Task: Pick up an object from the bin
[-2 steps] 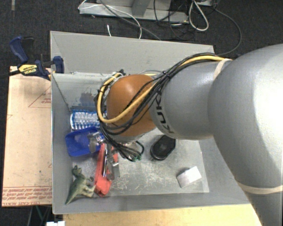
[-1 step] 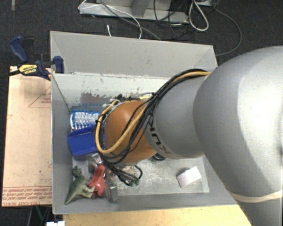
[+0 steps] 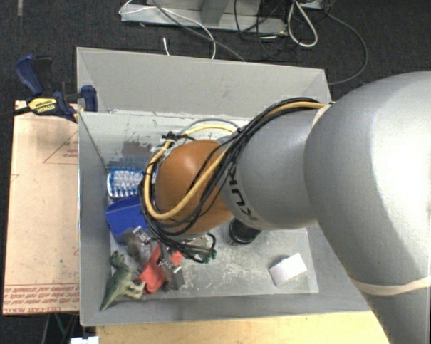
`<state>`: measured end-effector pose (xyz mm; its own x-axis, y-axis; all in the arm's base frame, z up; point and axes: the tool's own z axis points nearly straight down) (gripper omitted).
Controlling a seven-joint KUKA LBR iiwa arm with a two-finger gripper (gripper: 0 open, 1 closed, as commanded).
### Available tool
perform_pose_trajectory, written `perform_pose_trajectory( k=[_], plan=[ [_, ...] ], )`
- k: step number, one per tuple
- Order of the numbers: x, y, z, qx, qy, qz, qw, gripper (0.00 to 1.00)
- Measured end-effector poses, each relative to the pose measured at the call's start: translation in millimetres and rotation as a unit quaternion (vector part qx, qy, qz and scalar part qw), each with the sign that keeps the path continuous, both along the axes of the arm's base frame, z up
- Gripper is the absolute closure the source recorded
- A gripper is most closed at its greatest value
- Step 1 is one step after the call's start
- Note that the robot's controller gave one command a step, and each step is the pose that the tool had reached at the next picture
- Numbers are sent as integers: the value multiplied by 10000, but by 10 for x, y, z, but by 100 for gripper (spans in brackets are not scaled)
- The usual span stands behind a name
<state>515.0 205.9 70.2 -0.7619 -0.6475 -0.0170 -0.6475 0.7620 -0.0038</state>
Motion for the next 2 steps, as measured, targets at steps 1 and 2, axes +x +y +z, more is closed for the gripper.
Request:
perform_pose_trajectory(
  k=[1,2],
  plan=[
    [-183,-4,-4,19,32,-1328,9911,100],
    [-182,-5,-4,20,33,-1336,9910,100]
  ],
)
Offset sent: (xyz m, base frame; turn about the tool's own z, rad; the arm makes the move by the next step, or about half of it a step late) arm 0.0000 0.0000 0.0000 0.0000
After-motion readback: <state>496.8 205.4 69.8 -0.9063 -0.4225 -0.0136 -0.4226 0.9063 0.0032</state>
